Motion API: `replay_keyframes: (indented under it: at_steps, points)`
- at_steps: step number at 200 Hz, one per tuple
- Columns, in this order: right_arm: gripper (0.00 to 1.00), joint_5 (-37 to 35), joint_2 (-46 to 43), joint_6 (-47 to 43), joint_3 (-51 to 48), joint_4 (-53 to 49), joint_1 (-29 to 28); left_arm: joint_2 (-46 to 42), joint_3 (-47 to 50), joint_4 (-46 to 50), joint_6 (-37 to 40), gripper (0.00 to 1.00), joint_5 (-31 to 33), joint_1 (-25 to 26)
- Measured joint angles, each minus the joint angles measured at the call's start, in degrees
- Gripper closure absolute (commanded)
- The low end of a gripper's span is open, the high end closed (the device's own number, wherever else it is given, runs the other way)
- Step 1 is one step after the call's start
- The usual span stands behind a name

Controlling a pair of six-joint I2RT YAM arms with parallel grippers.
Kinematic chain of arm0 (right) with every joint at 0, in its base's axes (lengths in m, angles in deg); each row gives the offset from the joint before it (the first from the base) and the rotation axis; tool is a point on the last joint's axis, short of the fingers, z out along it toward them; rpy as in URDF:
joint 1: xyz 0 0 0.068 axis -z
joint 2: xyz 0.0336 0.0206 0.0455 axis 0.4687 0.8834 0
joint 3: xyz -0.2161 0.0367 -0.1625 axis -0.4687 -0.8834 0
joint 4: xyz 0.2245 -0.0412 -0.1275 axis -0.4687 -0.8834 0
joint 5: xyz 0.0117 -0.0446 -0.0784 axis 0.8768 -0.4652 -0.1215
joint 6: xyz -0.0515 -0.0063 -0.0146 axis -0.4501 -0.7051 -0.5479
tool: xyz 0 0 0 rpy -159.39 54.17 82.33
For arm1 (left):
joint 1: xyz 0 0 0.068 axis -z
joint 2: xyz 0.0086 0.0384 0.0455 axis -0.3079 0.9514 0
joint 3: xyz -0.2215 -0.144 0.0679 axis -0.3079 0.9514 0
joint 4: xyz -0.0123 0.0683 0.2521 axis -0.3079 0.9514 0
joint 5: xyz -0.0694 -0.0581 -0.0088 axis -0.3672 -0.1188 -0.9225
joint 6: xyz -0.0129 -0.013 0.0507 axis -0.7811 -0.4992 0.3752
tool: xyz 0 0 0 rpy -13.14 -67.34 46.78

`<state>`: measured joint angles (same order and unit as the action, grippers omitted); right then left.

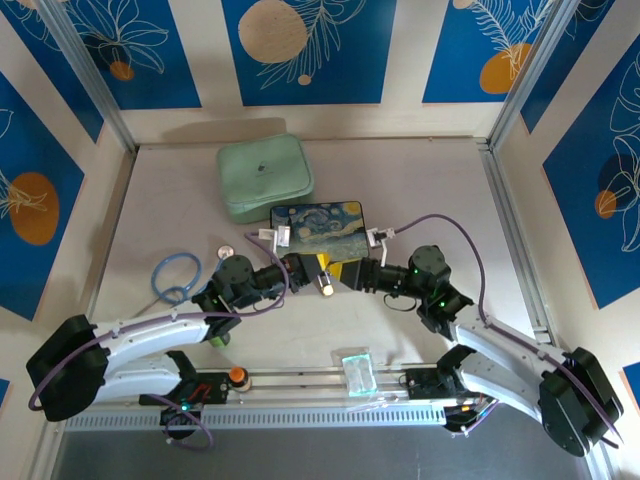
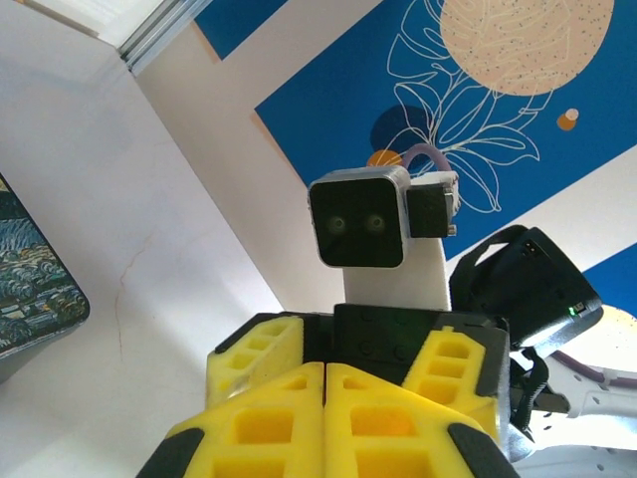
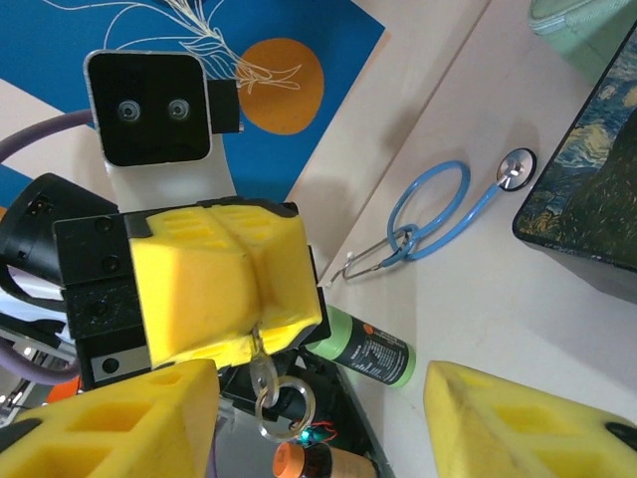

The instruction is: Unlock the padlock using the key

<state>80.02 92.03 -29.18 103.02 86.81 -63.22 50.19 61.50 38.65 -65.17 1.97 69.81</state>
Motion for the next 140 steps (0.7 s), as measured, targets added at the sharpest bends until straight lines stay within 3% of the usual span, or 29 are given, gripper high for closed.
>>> replay_keyframes:
  at_steps: [111,140]
  points:
    - [0.73,3.7,2.8,1.4,0.3,5.8,-1.8,-1.3,-0.2,1.8,0.0,1.00,0.0,0.0]
    - [0.74,3.9,3.6,1.6,0.3,5.8,-1.8,-1.3,-0.2,2.0,0.0,1.00,0.0,0.0]
